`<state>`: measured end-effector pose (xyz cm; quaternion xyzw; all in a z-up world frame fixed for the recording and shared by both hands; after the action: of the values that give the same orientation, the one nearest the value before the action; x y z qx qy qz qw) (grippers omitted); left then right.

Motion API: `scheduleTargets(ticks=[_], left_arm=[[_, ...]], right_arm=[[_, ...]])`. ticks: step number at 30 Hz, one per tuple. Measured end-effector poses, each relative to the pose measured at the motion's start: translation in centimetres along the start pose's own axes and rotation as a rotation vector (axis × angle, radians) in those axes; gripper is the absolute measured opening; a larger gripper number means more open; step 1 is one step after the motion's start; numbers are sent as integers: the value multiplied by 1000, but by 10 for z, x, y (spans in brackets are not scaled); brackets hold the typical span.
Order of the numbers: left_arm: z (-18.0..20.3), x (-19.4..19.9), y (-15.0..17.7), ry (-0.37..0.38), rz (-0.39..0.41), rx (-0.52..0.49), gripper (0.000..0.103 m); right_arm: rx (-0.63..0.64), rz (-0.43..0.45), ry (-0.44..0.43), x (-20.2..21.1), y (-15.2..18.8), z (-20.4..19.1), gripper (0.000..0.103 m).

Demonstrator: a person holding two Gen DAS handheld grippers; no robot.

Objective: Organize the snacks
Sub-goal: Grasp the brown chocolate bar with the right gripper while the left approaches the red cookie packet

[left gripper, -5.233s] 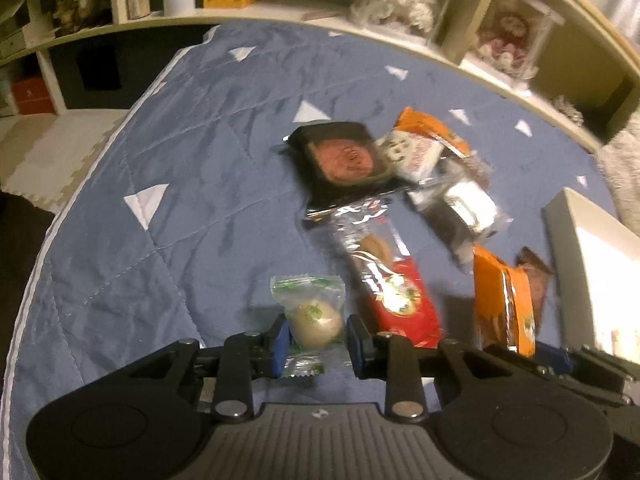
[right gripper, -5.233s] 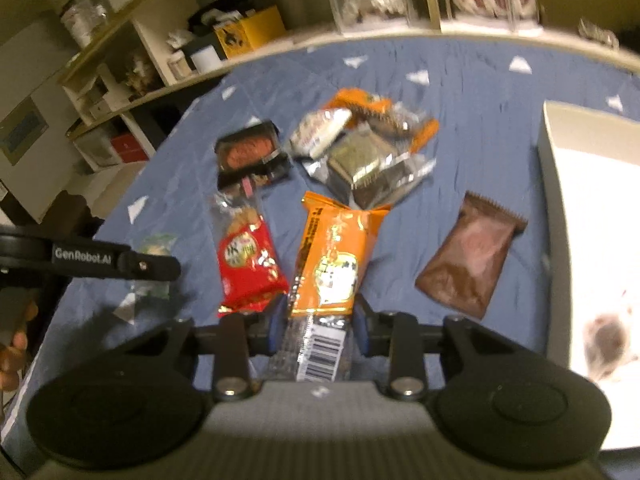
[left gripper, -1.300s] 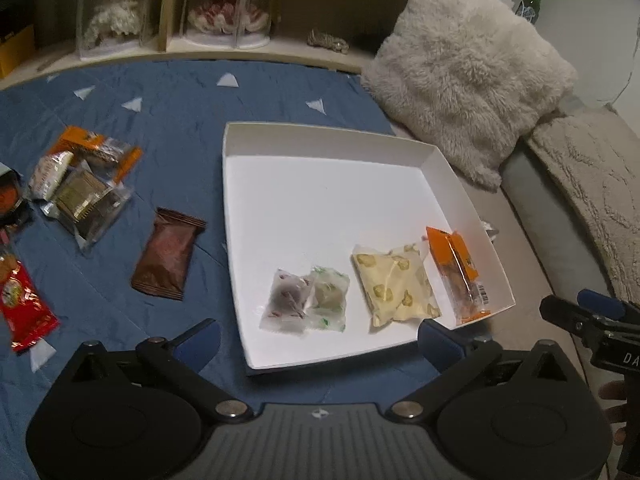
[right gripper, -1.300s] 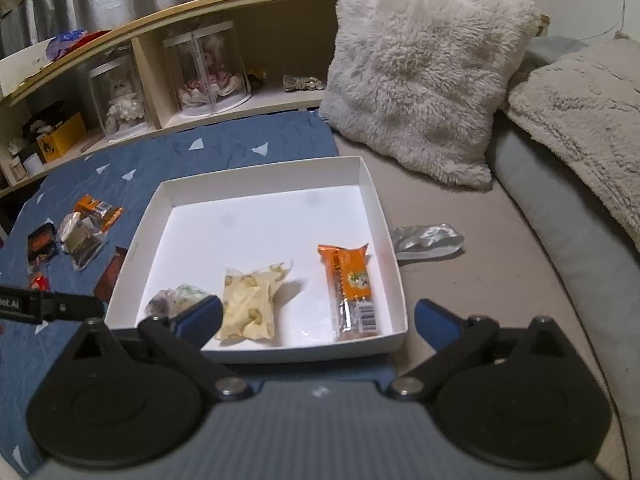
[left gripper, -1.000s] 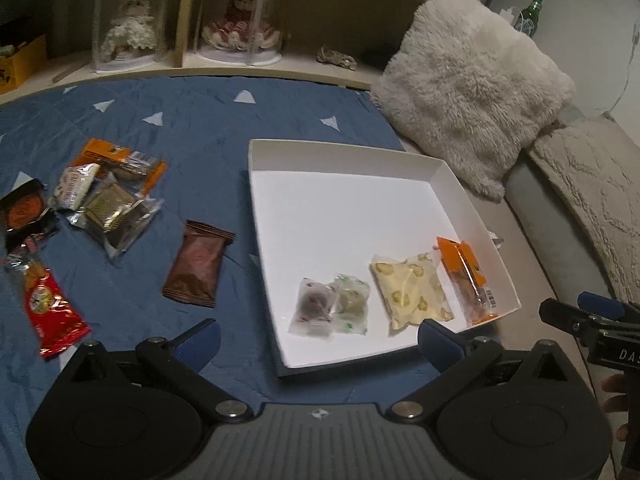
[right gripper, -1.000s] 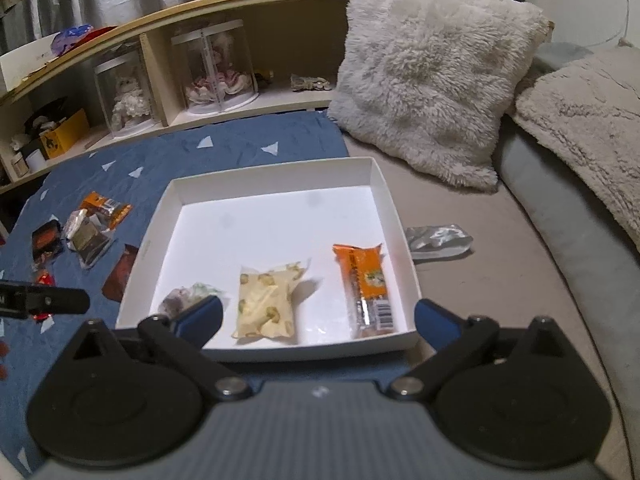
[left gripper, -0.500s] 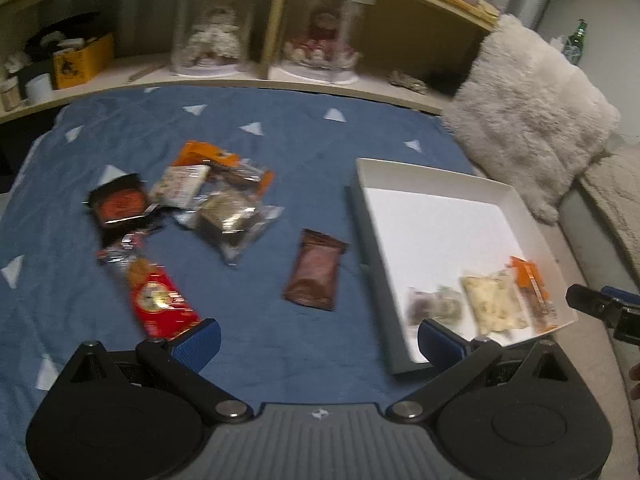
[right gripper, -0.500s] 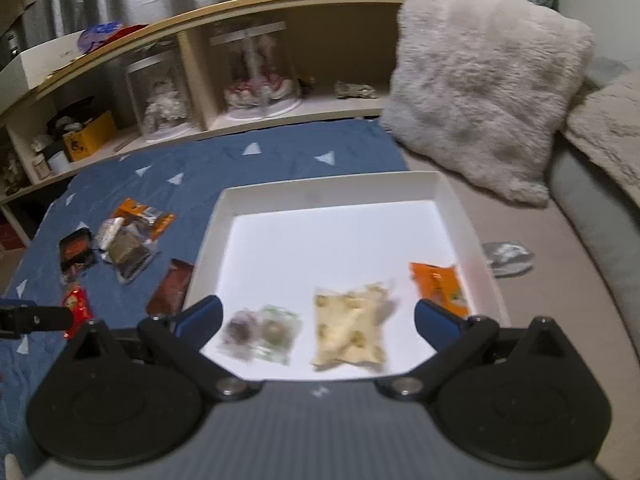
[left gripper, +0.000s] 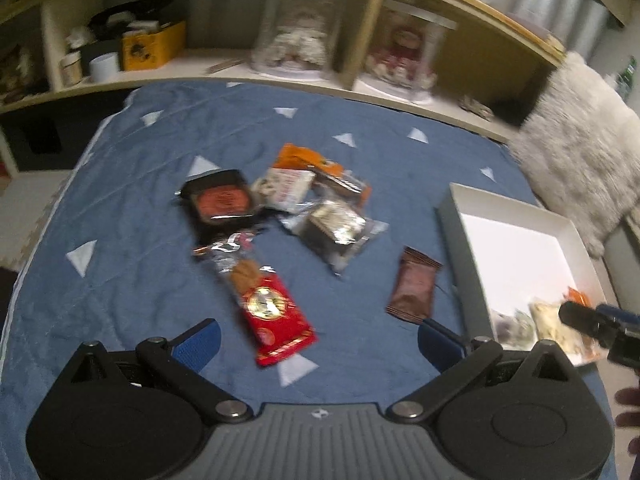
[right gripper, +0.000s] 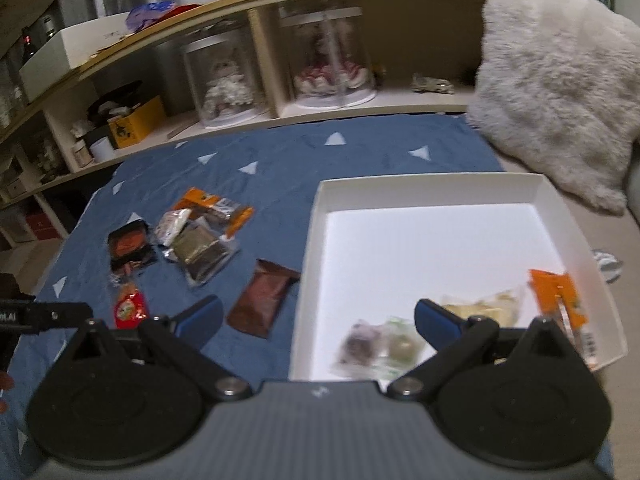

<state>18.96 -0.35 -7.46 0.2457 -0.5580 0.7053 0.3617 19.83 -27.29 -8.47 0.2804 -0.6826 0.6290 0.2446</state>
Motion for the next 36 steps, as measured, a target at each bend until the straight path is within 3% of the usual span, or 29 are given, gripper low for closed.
scheduleTargets(ticks=[9, 15, 22, 32, 36], left_arm=[[-39, -17, -7, -80, -3, 66, 103], [-53, -35, -17, -100, -10, 147, 103], [-58, -59, -22, -141, -13, 187, 103], [-62, -92, -22, -141, -30, 243, 103], [-60, -105, -19, -170, -60, 220, 103]], right_arm=[[-58, 23, -51, -37, 3, -36, 103], [-149, -10, -80, -69, 4, -60, 102], [-189, -43, 1, -114, 16, -81, 82], [-64, 59, 168, -142, 21, -103, 77], [14, 74, 225, -141, 24, -103, 72]])
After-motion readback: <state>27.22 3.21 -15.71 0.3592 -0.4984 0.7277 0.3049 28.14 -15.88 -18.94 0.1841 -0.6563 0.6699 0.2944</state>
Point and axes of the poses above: each gripper's, at about its wrist camera, not at the fingertips, and x roughly against the way its jaws point, z to its right, y to its underside, the point moved 5 cm from there along -x, roughly the way its jaws point, and after that the axes turned 6 degrees about y, right-handed, at the moved point
